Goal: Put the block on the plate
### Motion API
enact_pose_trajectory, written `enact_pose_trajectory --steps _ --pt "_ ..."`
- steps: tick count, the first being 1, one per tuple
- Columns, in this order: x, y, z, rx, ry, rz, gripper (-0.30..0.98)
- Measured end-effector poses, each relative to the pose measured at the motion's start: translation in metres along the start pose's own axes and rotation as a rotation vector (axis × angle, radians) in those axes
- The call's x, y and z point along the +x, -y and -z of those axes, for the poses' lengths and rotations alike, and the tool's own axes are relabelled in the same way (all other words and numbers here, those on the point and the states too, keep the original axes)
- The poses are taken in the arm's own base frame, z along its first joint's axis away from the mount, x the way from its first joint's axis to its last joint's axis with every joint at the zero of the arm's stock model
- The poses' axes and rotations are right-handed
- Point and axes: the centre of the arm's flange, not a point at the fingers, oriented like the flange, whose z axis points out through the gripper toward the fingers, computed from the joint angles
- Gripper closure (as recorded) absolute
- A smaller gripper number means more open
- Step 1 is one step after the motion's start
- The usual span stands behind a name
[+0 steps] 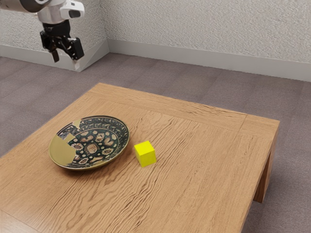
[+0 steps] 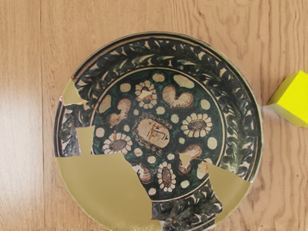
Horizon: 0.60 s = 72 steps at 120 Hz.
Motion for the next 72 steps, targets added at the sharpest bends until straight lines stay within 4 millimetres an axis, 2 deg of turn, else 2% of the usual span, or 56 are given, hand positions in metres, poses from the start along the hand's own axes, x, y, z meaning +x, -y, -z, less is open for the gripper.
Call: enact_pose_trajectory --steps 10,16,30,37,51,72 --pt "0.002 -0.003 -0.005 -0.002 0.016 -0.007 0.00" --pt "0.008 -0.015 -0.015 0.001 0.029 -0.033 0.00" --pt "0.031 -0.074 -0.052 0.031 0.061 -0.153 0.00" --pt "0.039 -0.097 -0.075 0.029 0.077 -0.198 0.00" --pt "0.049 -0.126 -0.122 -0.001 0.097 -0.260 0.00" --pt "0.058 -0.153 -0.184 -0.044 0.097 -0.325 0.00"
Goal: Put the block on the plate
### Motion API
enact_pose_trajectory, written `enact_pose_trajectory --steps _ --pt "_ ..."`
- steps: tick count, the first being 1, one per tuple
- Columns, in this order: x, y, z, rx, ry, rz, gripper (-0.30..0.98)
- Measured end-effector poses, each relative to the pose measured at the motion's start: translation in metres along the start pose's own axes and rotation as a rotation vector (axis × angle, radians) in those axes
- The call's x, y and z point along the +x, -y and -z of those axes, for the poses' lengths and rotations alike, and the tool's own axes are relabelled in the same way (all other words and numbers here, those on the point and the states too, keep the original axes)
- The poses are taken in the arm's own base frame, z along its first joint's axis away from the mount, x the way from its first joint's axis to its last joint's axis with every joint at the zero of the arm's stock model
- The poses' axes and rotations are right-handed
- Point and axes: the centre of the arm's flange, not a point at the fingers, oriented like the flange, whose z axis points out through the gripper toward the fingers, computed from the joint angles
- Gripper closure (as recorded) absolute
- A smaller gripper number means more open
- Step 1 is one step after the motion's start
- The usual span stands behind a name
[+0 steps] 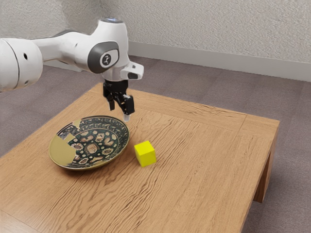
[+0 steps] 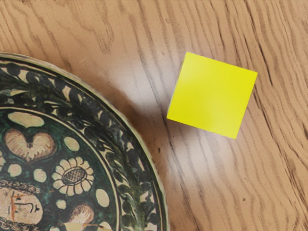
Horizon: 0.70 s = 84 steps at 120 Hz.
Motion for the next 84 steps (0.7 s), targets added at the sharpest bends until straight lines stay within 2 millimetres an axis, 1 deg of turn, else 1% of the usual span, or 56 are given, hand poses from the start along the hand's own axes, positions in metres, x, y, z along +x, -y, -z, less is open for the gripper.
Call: enact_pose_trajectory --steps 8,28,38,54,67,84 --pt "0.004 -0.003 -0.015 -0.010 -0.011 -0.016 0.00" --pt "0.021 -0.018 -0.048 -0.031 -0.030 -0.070 0.00" --pt "0.024 -0.027 -0.066 -0.041 -0.030 -0.095 0.00" --pt "0.026 -0.037 -0.082 -0.049 -0.042 -0.125 0.00" --pt "0.031 -0.043 -0.101 -0.060 -0.043 -0.143 0.00" --pt "0.037 -0.042 -0.118 -0.067 -0.047 -0.163 0.00"
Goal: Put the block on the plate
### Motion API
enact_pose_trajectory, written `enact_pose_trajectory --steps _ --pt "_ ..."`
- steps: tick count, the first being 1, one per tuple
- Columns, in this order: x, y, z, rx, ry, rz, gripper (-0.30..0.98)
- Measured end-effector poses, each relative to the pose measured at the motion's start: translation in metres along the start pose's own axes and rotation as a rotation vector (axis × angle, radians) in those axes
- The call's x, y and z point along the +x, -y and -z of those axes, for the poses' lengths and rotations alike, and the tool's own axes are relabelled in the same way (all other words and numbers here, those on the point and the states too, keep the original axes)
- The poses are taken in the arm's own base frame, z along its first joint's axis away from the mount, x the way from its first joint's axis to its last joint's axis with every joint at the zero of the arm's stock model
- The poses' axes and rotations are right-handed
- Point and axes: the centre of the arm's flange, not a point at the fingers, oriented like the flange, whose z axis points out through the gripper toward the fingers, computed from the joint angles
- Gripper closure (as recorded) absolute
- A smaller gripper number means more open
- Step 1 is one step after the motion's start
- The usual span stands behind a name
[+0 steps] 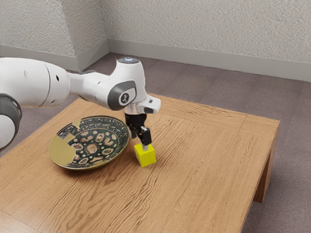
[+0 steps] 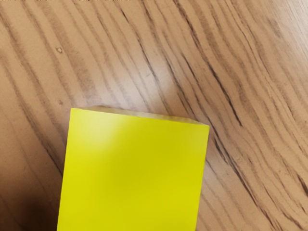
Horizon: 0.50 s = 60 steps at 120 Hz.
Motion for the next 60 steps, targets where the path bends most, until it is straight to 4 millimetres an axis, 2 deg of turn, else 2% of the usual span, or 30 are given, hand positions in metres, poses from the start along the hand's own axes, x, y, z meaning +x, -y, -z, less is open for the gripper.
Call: enact_pose_trajectory --steps 60 --pt "0.012 0.011 -0.030 -0.009 -0.019 -0.056 0.00"
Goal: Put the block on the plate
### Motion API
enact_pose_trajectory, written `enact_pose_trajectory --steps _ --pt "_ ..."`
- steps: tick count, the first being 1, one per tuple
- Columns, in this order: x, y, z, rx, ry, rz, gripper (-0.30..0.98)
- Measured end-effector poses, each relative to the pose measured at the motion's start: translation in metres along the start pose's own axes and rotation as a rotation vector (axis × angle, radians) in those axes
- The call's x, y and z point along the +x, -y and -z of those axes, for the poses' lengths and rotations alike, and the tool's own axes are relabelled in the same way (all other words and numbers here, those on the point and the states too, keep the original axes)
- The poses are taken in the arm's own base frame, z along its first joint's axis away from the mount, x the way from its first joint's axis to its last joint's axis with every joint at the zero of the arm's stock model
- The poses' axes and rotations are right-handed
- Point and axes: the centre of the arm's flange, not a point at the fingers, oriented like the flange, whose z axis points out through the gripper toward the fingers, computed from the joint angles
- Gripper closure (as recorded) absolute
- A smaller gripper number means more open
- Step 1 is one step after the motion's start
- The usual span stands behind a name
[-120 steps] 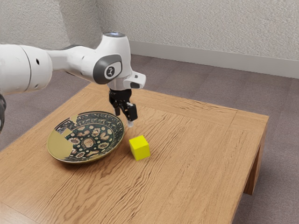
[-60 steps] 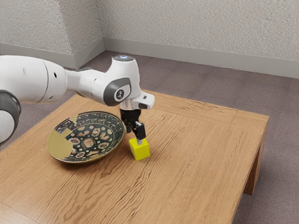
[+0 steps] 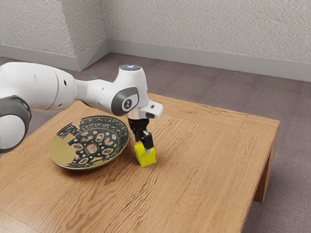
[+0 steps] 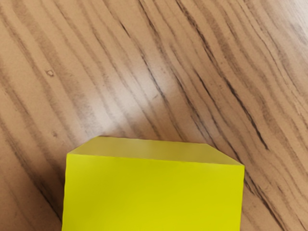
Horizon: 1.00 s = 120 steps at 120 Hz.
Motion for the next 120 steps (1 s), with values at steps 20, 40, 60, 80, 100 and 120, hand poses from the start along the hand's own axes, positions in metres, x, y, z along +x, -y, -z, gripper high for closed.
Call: enact_pose_trajectory --steps 20,40,60,80,100,120 --pt "0.002 0.001 -0.014 -0.006 0.003 -0.014 0.00" --pt "0.003 0.002 -0.020 -0.005 -0.003 -0.025 0.00" --pt "0.004 0.002 -0.028 -0.008 0.000 -0.035 0.00" --pt "0.004 0.003 -0.031 -0.007 -0.004 -0.042 0.10" --pt "0.005 0.001 -0.031 -0.005 -0.008 -0.048 0.21" --pt "0.006 0.000 -0.031 -0.002 -0.009 -0.051 0.27"
